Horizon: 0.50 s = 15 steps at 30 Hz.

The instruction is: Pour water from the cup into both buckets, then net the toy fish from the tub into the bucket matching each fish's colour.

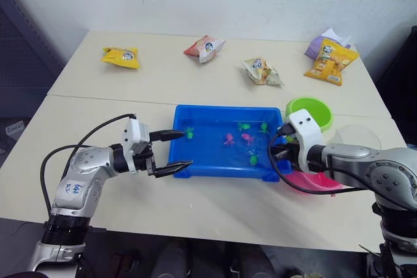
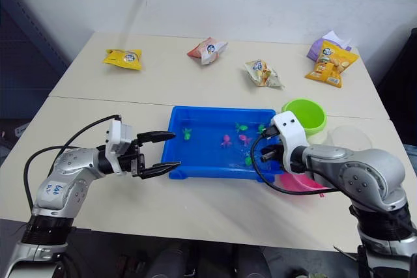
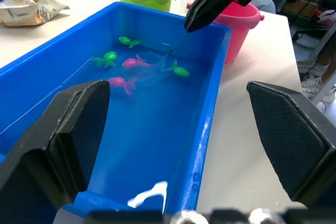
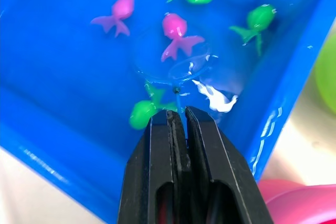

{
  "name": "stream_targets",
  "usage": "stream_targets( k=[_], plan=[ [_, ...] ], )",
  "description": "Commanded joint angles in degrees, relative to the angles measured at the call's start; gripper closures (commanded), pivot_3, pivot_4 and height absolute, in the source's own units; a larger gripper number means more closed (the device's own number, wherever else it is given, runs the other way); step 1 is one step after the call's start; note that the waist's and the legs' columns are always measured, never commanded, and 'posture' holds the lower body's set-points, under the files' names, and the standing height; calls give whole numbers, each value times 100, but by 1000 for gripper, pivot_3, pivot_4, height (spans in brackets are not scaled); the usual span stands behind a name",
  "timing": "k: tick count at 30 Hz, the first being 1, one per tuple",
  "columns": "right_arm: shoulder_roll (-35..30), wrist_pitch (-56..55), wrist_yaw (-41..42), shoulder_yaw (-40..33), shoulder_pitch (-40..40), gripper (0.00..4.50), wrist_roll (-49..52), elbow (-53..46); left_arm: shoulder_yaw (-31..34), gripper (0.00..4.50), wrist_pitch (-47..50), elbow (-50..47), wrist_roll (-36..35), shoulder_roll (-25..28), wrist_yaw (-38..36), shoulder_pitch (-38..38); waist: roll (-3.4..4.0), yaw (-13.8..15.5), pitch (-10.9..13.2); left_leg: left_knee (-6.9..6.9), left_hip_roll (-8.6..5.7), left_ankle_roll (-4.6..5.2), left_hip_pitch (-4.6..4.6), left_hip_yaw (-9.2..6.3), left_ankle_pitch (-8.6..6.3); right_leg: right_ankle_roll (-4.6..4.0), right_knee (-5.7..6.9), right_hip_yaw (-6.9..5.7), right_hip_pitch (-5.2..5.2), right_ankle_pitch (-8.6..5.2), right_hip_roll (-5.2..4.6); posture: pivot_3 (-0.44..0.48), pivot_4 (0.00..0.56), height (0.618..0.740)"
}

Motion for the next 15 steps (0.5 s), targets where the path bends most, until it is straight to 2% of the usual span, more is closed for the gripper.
stream_targets(
  k=[1,15],
  plan=[
    [-14,-131,221,-274,61,4500,-93,-321,85,8,-30,-129,-27,47,-22,-48,0,2,0,0,0,0,0,0,0,0,0,0,0,0,0,0,150,740],
    [-304,-1316,1248,-571,826,4500,-867,-940,108,8,-107,-7,-7,139,-150,-83,0,9,0,-4,0,0,1,0,0,0,-5,0,0,0,0,0,150,740]
  ],
)
